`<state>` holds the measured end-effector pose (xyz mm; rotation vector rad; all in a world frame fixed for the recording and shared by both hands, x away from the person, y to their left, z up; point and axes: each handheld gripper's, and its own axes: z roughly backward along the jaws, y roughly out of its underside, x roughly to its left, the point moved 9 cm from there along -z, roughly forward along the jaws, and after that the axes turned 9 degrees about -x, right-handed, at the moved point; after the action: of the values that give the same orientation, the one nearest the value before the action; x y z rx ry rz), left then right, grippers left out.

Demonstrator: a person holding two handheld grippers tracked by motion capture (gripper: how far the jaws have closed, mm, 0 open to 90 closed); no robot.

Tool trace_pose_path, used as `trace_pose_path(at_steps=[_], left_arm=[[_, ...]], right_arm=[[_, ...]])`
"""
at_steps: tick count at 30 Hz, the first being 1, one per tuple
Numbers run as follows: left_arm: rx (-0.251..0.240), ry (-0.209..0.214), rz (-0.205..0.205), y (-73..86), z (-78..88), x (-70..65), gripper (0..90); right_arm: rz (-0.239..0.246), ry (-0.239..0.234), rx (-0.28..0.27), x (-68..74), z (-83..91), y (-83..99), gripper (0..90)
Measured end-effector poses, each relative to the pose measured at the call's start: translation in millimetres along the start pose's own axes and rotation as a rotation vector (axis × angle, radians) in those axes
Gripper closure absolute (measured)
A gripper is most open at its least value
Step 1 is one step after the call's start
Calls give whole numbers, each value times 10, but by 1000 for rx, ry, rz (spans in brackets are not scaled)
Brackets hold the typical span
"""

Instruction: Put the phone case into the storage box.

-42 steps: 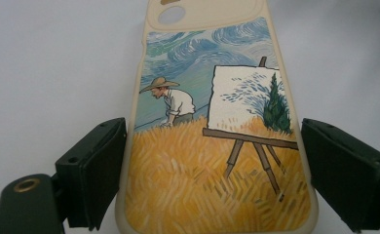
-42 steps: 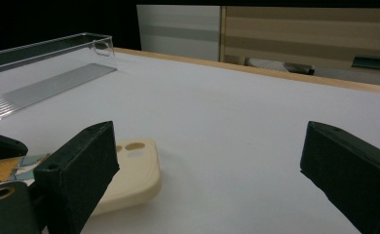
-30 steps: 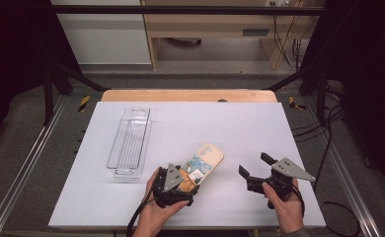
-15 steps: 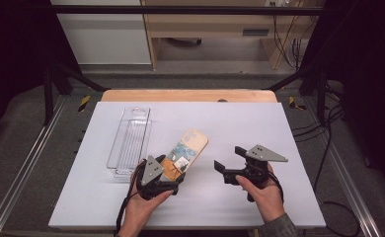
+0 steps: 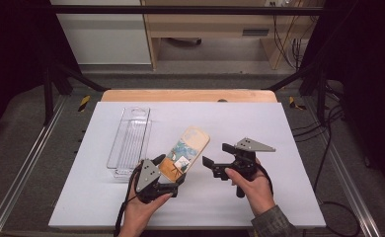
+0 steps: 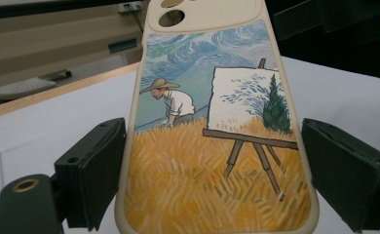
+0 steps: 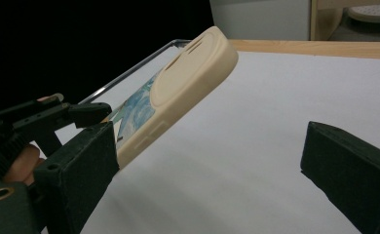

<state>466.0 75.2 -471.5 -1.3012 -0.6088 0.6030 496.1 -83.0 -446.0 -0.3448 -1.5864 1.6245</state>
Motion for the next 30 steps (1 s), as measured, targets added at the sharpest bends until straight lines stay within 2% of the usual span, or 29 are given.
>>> trace_pose_path(at_steps=[6, 9, 11, 12, 14, 15, 17, 18, 19, 20, 22, 23, 24, 25, 29, 30], left_arm=[[-5, 17, -7, 6, -23, -77, 115], [-13, 33, -12, 6, -32, -112, 115], [-25, 50, -9, -10, -32, -141, 114], [-25, 50, -9, -10, -32, -141, 114], [-38, 62, -17, -29, -25, -167, 114], [-38, 62, -17, -29, -25, -167, 114], [-41, 72, -18, -29, -27, -183, 114], [-37, 89, -21, -12, -37, -204, 113], [-37, 89, -21, -12, -37, -204, 113], [-39, 99, -17, -7, -40, -215, 113], [-36, 103, -24, 8, -41, -214, 112], [-36, 103, -24, 8, -41, -214, 113], [-30, 103, -39, 30, -44, -212, 113], [-30, 103, -39, 30, -44, -212, 113], [-20, 103, -50, 75, -57, -204, 111], [-15, 92, -66, 104, -69, -194, 112]], right_arm=[[-55, -41, -4, 56, -87, -30, 78], [-77, -65, -11, 89, -125, -64, 132], [-91, -72, -13, 92, -152, -88, 207], [-91, -72, -13, 92, -152, -88, 207], [-109, -104, -8, 123, -184, -105, 312], [-109, -104, -8, 123, -184, -105, 312], [-120, -107, -23, 118, -191, -128, 401], [-155, -124, -31, 117, -195, -142, 482], [-155, -124, -31, 117, -195, -142, 482], [-175, -120, -29, 103, -200, -146, 564], [-188, -131, -44, 110, -197, -167, 659], [-188, -131, -44, 110, -197, -167, 659], [-196, -148, -55, 134, -187, -190, 736], [-196, -148, -55, 134, -187, -190, 736], [-206, -190, -58, 253, -182, -214, 831], [-205, -208, -56, 296, -185, -222, 850]])
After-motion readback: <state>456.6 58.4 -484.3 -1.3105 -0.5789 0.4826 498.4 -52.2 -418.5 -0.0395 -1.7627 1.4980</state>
